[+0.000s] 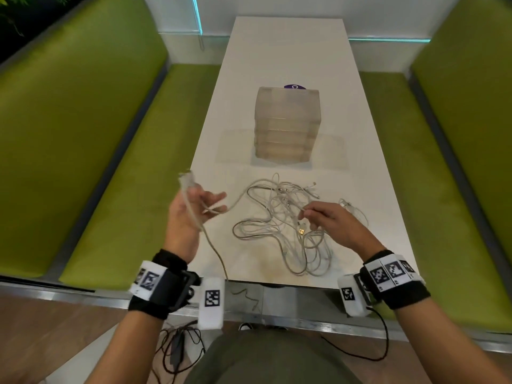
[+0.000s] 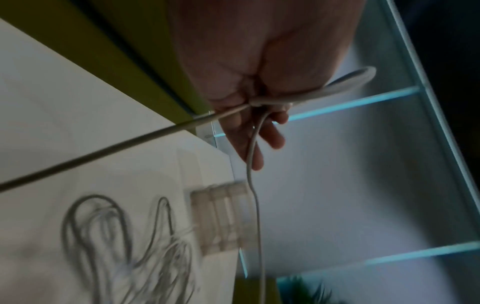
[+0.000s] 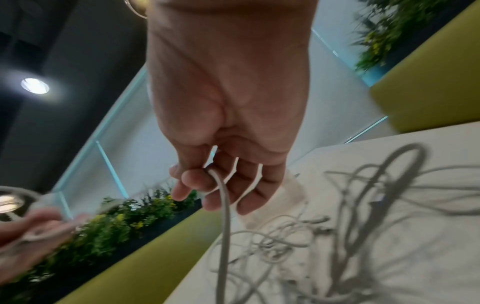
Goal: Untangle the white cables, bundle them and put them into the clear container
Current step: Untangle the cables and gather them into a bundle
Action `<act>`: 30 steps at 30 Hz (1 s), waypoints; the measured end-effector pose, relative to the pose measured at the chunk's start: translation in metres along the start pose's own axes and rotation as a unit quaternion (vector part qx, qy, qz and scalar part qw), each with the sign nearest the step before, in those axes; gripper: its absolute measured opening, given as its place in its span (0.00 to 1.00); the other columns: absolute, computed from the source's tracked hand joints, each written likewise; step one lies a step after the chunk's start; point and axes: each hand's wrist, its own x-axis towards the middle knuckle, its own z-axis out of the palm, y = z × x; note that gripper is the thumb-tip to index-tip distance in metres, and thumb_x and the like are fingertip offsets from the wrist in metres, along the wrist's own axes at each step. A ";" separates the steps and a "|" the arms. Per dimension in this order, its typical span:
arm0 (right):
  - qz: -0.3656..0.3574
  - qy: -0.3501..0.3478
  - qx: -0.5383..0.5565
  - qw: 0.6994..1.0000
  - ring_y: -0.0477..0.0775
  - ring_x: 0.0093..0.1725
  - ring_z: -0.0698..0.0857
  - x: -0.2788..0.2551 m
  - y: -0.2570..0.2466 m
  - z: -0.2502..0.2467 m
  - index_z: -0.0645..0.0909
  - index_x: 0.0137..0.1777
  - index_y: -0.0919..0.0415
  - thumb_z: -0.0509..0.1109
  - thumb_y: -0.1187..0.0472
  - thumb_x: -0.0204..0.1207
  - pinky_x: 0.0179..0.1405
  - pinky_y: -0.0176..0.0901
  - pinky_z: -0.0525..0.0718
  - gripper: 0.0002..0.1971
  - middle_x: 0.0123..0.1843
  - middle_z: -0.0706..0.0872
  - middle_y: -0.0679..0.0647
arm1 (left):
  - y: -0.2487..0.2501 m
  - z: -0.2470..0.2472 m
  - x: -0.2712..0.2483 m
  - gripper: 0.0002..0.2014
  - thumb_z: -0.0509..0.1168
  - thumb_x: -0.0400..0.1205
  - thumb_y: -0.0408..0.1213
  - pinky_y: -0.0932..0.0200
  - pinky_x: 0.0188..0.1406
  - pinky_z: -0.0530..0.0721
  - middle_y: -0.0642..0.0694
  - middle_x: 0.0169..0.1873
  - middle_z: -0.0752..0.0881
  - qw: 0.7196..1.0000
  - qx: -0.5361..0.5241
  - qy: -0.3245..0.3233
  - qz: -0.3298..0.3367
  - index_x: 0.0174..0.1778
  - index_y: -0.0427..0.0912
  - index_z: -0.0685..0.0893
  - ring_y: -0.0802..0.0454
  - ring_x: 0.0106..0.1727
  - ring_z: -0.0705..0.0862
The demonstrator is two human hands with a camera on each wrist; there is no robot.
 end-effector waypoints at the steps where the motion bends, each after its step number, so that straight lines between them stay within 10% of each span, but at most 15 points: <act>1: -0.015 -0.007 -0.006 1.000 0.45 0.33 0.79 0.001 -0.008 0.005 0.86 0.45 0.50 0.64 0.57 0.82 0.42 0.41 0.78 0.09 0.35 0.85 0.58 | -0.007 0.009 -0.004 0.06 0.58 0.86 0.34 0.45 0.53 0.88 0.48 0.44 0.89 0.999 0.018 -0.031 -0.024 0.46 0.39 0.76 0.42 0.55 0.88; 7: -0.094 -0.075 -0.031 0.992 0.33 0.31 0.79 0.003 -0.046 0.039 0.88 0.52 0.60 0.66 0.62 0.81 0.36 0.25 0.73 0.08 0.29 0.82 0.33 | -0.034 0.061 -0.023 0.11 0.51 0.89 0.34 0.58 0.50 0.84 0.61 0.36 0.87 0.978 0.133 -0.143 -0.070 0.49 0.44 0.78 0.61 0.42 0.84; 13: -0.100 -0.082 -0.051 0.990 0.49 0.41 0.84 0.002 -0.048 0.047 0.87 0.50 0.60 0.66 0.65 0.81 0.45 0.39 0.79 0.07 0.43 0.88 0.52 | -0.039 0.056 -0.020 0.10 0.53 0.88 0.37 0.56 0.52 0.83 0.32 0.52 0.84 0.982 0.047 -0.137 -0.124 0.49 0.35 0.76 0.45 0.56 0.83; 23: -0.028 -0.133 -0.056 0.989 0.37 0.31 0.76 0.002 -0.035 0.044 0.84 0.41 0.51 0.65 0.53 0.82 0.31 0.27 0.71 0.10 0.31 0.79 0.43 | -0.016 0.039 0.002 0.15 0.48 0.89 0.39 0.57 0.39 0.83 0.50 0.25 0.77 0.978 -0.117 -0.049 -0.165 0.39 0.43 0.72 0.54 0.28 0.79; 30: -0.015 -0.077 -0.067 0.995 0.45 0.38 0.84 0.010 -0.006 0.025 0.85 0.41 0.49 0.62 0.58 0.83 0.45 0.40 0.81 0.13 0.37 0.86 0.49 | 0.008 0.009 0.013 0.12 0.49 0.89 0.39 0.60 0.38 0.85 0.49 0.39 0.89 0.997 -0.051 -0.014 -0.051 0.42 0.44 0.74 0.55 0.37 0.85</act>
